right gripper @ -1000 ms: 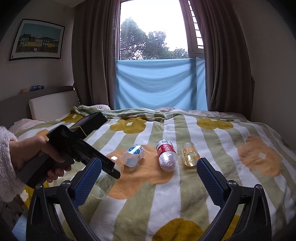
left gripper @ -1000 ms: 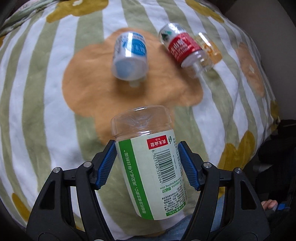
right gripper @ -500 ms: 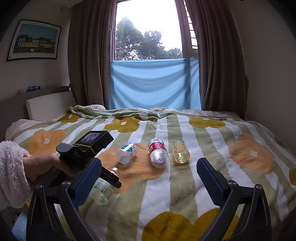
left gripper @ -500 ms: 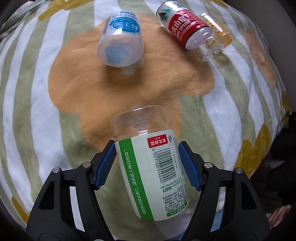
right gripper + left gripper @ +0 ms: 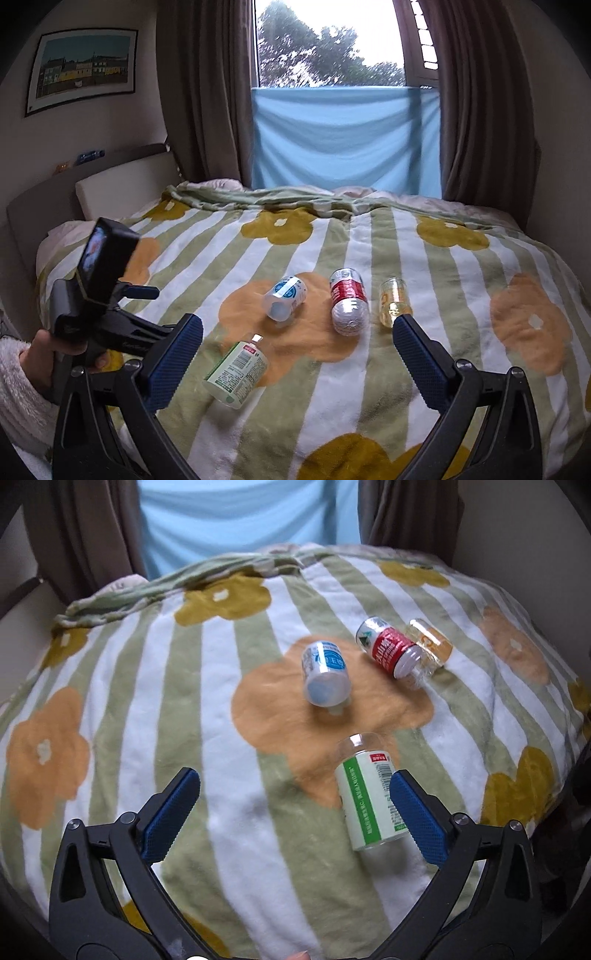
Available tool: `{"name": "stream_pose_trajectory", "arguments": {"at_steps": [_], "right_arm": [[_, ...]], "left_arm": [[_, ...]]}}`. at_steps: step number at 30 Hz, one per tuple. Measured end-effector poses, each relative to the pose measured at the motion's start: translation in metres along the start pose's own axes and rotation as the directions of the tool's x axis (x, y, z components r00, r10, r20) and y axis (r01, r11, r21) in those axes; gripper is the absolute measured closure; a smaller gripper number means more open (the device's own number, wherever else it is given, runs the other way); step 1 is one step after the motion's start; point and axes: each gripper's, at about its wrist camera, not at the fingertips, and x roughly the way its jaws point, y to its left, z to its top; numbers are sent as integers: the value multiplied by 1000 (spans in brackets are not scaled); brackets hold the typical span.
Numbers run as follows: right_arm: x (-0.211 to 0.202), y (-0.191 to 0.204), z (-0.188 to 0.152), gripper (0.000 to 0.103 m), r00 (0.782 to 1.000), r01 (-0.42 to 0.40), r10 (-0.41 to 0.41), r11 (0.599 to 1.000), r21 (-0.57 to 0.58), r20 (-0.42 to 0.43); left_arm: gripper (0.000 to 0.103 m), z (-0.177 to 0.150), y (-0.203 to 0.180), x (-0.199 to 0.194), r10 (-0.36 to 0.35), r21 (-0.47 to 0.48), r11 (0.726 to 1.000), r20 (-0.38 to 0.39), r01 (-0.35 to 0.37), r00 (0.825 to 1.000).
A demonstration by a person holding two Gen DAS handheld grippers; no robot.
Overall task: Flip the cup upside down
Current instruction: 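Rotate the held green-labelled bottle with the right gripper, open end up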
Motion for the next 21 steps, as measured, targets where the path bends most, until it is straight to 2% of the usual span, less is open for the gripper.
{"name": "stream_pose_trajectory", "arguments": {"at_steps": [2,3,5,7,10,13,15,16,18,19,21], "right_arm": [[28,0,16,0,990,-81,84,996,37,-112],[43,1,20,0,977,-115,126,991,73,-175],[80,3,24,0,929,-149,194,975,164,-314],[121,6,21,0,866,-149,246,958,244,-435],[171,14,10,0,772,-93,247,956,280,-586],[212,14,-5,0,685,-25,257,943,331,-682],[229,12,-15,0,641,23,274,927,374,-717],[235,11,-20,0,625,42,280,920,389,-729],[246,11,-25,3,607,70,293,906,417,-739],[250,11,-27,10,601,78,303,899,431,-740],[257,13,-32,18,588,98,309,890,445,-748]], "left_arm": [[1,-11,7,-11,25,-17,1000,38,-25,999],[1,-16,9,-16,27,-29,999,55,-25,998],[1,-27,13,-23,6,-44,999,75,-3,997],[1,-38,17,-28,-1,-61,998,89,6,996],[1,-52,25,-33,-19,-82,996,103,28,994],[1,-63,33,-34,-36,-99,994,101,46,994],[1,-68,41,-37,-55,-116,991,106,68,993],[1,-71,45,-38,-66,-122,989,112,80,992],[1,-76,55,-41,-78,-143,985,115,95,990],[1,-77,60,-41,-83,-155,983,114,101,990],[1,-81,70,-42,-101,-177,977,115,120,988]]}}
